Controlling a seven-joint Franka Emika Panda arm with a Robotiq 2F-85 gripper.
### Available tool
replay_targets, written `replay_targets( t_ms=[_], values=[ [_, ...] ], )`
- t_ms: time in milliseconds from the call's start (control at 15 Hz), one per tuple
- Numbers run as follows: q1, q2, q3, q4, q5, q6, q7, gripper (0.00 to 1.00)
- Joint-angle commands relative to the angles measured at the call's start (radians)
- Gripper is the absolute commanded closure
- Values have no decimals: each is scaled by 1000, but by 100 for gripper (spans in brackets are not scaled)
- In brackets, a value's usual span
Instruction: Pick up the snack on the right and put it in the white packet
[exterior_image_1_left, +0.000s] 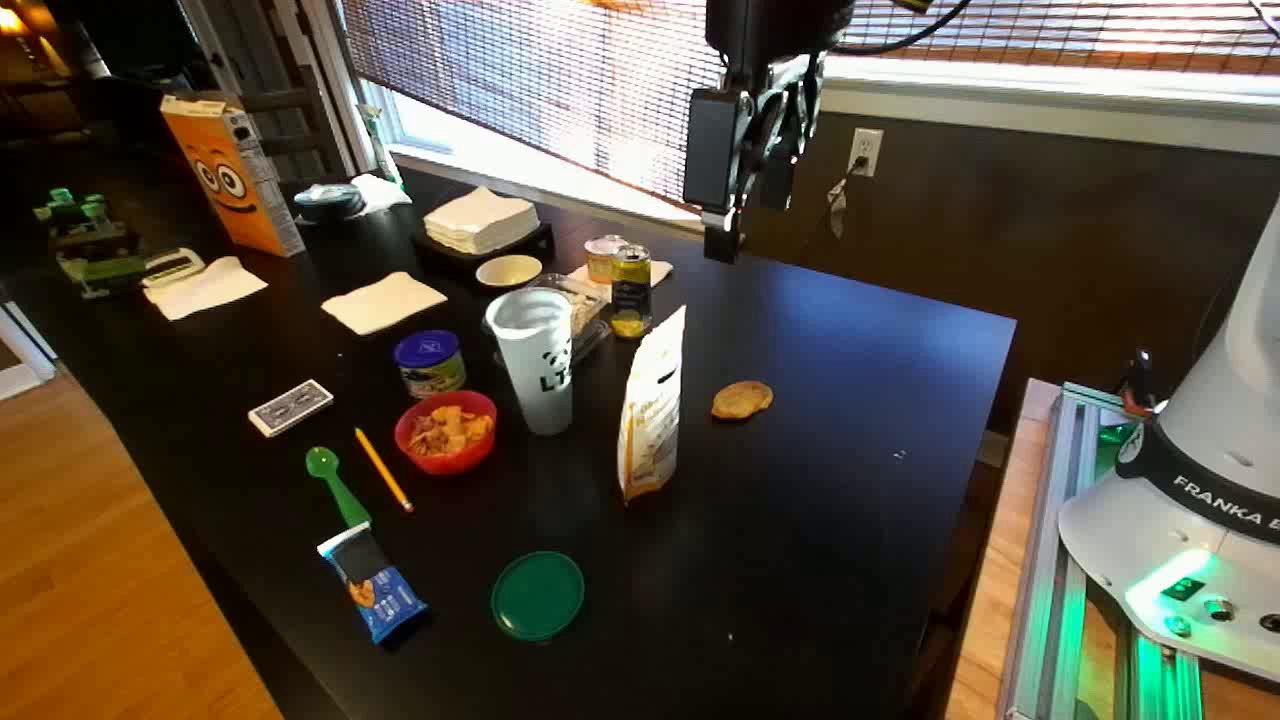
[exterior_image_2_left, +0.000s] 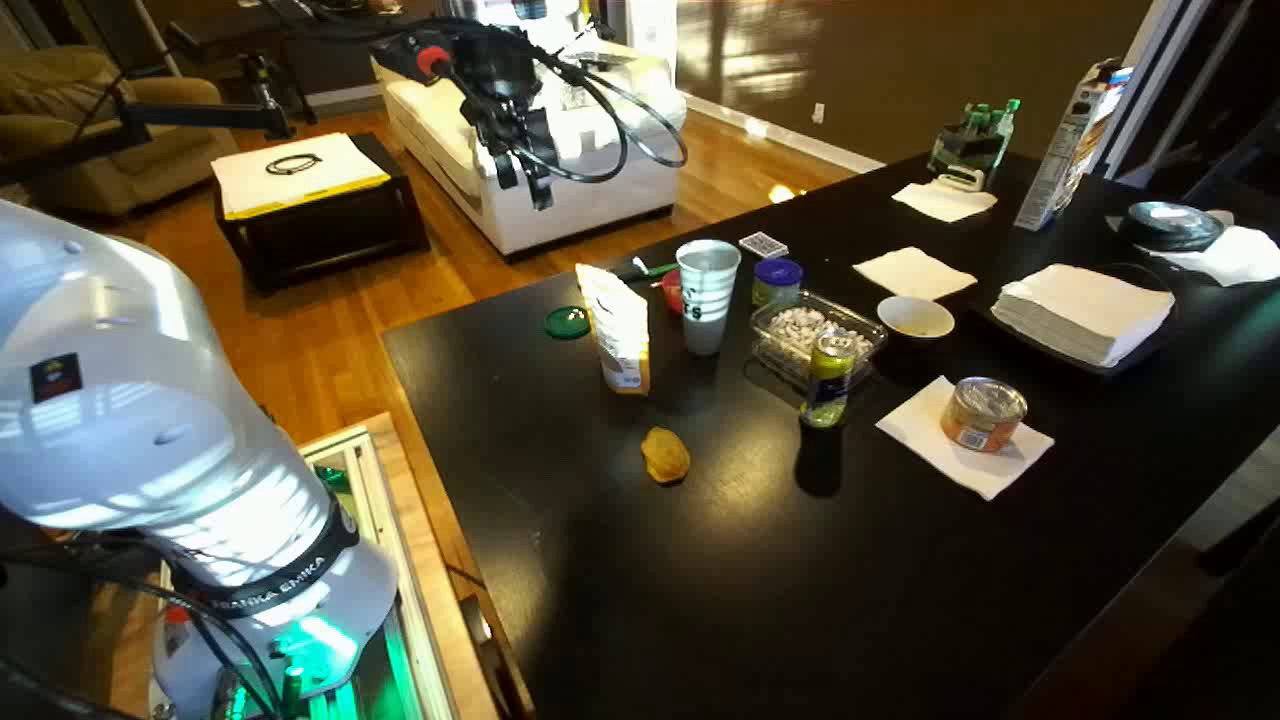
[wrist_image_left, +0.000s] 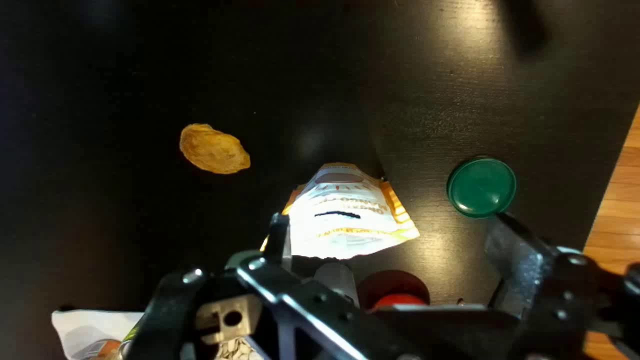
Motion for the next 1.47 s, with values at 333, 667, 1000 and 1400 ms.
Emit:
replay_targets(
  t_ms=[333,667,1000,1400],
  values=[
    [13,2,-11,2,-7,-2,6,0],
    [-59,37,-120,-114,47,57,44,0],
    [-113,41,-232,-279,34,270,-41,0],
    [-135,264,-293,-257,49,602,-125,0]
  ],
)
